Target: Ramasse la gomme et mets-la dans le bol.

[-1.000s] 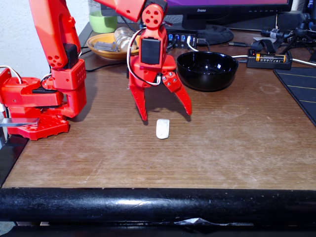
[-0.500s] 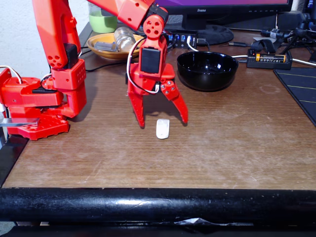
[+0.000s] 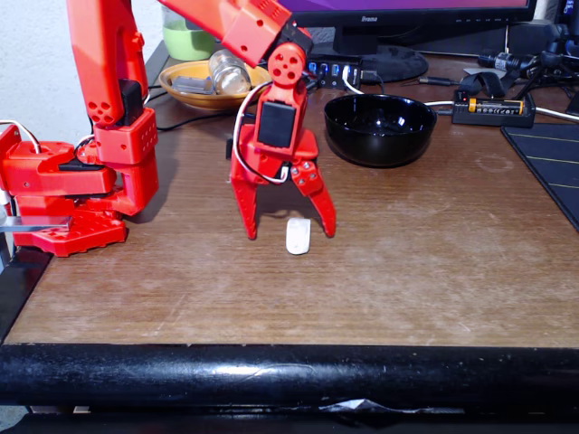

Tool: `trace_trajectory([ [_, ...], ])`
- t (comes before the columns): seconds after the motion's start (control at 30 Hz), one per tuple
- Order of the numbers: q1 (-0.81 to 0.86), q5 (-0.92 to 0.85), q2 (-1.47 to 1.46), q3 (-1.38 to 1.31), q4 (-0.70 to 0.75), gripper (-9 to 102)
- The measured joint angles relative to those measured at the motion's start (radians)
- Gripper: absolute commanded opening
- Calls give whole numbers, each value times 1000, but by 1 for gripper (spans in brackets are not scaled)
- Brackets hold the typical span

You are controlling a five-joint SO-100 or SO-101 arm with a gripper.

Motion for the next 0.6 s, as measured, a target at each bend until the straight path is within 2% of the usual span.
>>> trace_trajectory([
  [0.6, -5, -3, -55, -58, -6, 28],
])
